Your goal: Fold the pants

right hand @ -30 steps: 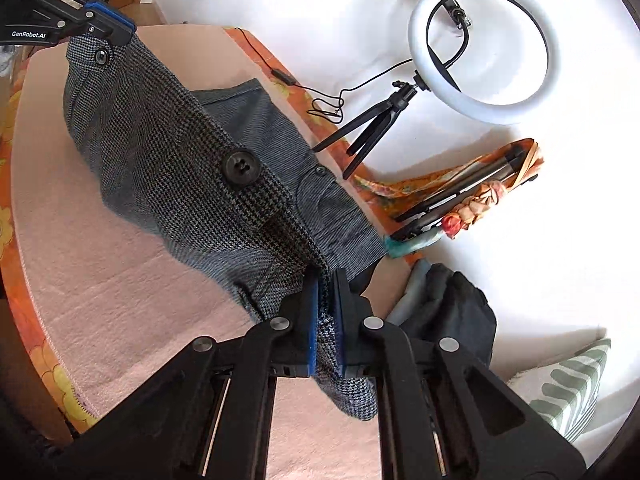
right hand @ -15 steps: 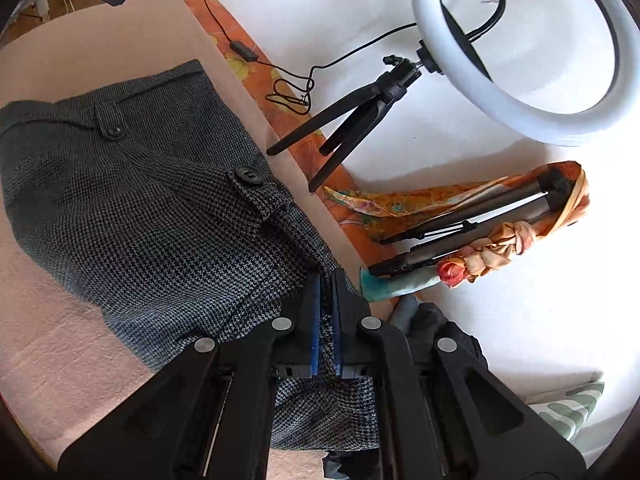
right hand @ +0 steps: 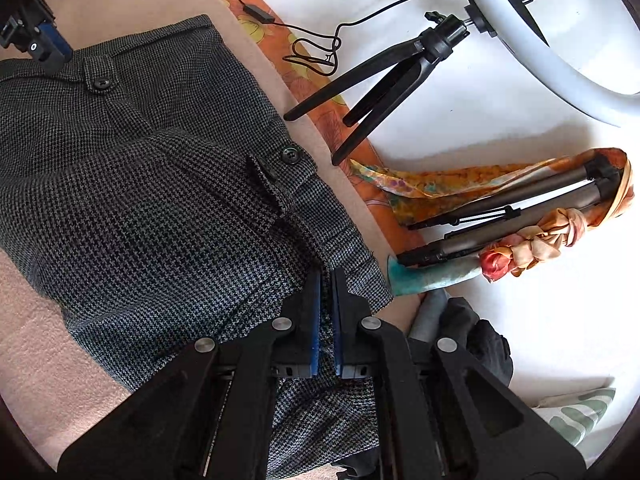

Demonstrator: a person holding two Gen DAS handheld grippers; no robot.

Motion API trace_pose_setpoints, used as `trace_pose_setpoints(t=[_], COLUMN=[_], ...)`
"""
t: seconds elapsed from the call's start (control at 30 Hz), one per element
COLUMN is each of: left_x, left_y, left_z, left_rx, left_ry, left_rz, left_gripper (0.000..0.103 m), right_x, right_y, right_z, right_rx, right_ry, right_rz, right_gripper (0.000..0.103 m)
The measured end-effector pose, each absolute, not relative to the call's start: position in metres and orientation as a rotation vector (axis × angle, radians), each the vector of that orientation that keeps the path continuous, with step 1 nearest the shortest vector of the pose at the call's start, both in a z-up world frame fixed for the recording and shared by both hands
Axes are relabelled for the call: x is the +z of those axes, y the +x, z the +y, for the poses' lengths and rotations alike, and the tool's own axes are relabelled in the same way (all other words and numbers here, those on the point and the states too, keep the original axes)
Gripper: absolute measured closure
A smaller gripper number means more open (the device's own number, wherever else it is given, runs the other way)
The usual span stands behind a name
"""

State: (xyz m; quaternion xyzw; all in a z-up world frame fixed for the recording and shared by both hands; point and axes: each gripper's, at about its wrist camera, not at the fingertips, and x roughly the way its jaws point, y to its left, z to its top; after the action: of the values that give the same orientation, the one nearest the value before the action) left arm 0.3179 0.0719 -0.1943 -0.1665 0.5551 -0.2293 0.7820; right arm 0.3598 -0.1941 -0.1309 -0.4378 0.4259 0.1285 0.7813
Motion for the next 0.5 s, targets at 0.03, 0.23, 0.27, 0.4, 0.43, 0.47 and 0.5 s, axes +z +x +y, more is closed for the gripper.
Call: trace_pose_setpoints(t=[0.03, 0.23, 0.27, 0.4, 0.43, 0.47, 0.5], left_x=[-0.197, -0.197, -0.194, -0.174, -0.165, -0.156, -0.147], left_y=[0.317, 0.31, 0.31, 0.299, 0.297, 0.295, 0.295], left_z=[0.07, 0.057, 0.057, 0.062, 0.063, 0.065, 0.067], left_rx=[-0.489, -0.493, -0.492, -0.485, -0.481, -0.47, -0.462], left_ry=[-0.373, -0.377, -0.365, -0.311, -0.286, -0.26, -0.239], left_rz=[1.213, 1.143, 1.12, 1.002, 0.966, 0.933, 0.904], left_gripper=[0.051, 0.09, 0.091, 0.096, 0.096, 0.096, 0.096], right_x=[-0.131, -0.135, -0.135, -0.131, -0.128, -0.123, -0.118], right_y=[0.36, 0.356, 0.354, 0.349, 0.348, 0.348, 0.348], right_z=[-0.195, -0.195, -0.196, -0.202, -0.204, -0.206, -0.208], right_rx=[0.278, 0.278, 0.28, 0.276, 0.27, 0.269, 0.269], right_ry=[-0.943, -0.908, -0.91, -0.912, -0.912, -0.909, -0.905], right_rz=[0.92, 0.921, 0.921, 0.919, 0.915, 0.91, 0.904], right_gripper=[0.098, 0.098, 0.098, 0.098, 0.098, 0.098, 0.098])
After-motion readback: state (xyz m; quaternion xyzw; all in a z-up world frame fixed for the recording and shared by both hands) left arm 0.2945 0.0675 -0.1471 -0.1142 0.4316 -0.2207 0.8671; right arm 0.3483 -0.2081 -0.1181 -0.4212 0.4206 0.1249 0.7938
